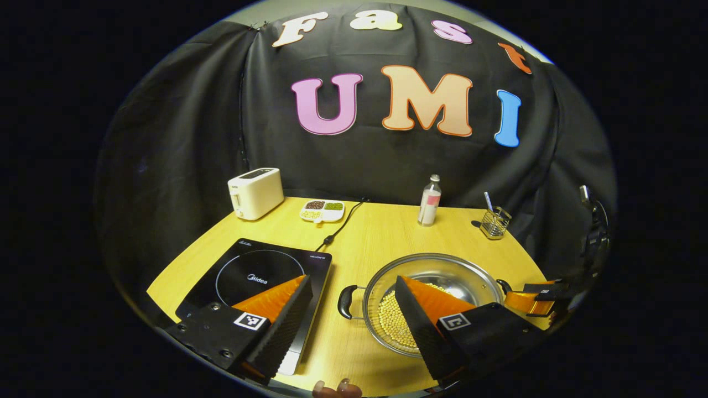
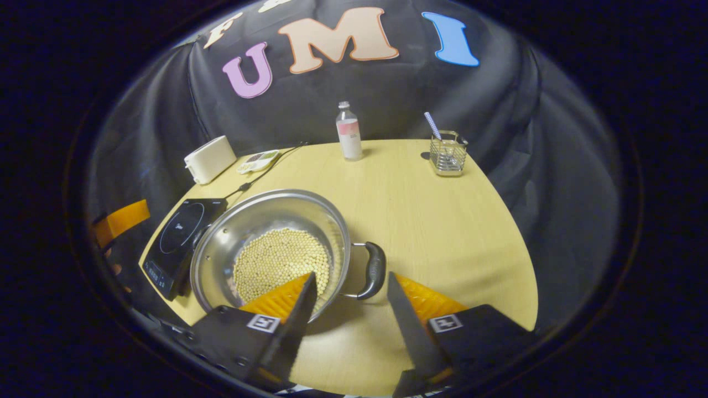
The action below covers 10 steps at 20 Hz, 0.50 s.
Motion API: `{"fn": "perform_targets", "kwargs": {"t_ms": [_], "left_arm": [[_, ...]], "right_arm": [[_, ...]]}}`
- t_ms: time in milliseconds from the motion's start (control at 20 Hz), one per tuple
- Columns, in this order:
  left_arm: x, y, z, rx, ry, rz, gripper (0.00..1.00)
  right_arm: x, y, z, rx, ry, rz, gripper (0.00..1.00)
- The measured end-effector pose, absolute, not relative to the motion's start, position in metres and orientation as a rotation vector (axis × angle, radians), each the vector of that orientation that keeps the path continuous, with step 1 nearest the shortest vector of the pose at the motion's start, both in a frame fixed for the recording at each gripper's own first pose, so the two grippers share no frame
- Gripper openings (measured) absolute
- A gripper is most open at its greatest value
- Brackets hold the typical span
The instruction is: First push the handle of the pot to place it horizontally, then grasp the pot with both hands and set it on the induction cooktop.
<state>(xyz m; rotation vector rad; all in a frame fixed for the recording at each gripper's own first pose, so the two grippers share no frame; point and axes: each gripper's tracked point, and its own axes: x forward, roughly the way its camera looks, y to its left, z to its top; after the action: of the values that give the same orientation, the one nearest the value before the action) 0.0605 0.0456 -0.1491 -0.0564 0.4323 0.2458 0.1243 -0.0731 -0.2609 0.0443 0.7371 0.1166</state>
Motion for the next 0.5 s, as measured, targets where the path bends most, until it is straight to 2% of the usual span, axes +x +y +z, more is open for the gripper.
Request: {"fn": "perform_targets", "kwargs": {"t_ms": [100,150,200,350,400,450,500], "left_arm": [[0.071,0.05,-0.163,-0.082,0.468,0.221,0.98],[0.075,0.051,-0.173,-0.098,0.496,0.208,0.98],[0.08,0.052,-0.184,-0.115,0.524,0.189,0.98],[0.093,0.057,-0.215,-0.153,0.611,0.158,0.98],[0.097,0.059,-0.223,-0.153,0.633,0.155,0.98],[0.1,0.061,-0.229,-0.15,0.655,0.153,0.98],[0.106,0.063,-0.237,-0.148,0.669,0.145,0.98]], "right_arm": [[0.13,-0.072,-0.261,0.053,0.744,0.102,1.0],[0.134,-0.075,-0.262,0.058,0.749,0.087,0.96],[0.136,-0.075,-0.263,0.067,0.758,0.074,1.0],[0.142,-0.076,-0.272,0.086,0.791,0.051,1.0],[0.145,-0.075,-0.277,0.084,0.803,0.05,0.96],[0.146,-0.075,-0.28,0.08,0.812,0.049,1.0],[0.148,-0.073,-0.284,0.076,0.826,0.05,1.0]]}}
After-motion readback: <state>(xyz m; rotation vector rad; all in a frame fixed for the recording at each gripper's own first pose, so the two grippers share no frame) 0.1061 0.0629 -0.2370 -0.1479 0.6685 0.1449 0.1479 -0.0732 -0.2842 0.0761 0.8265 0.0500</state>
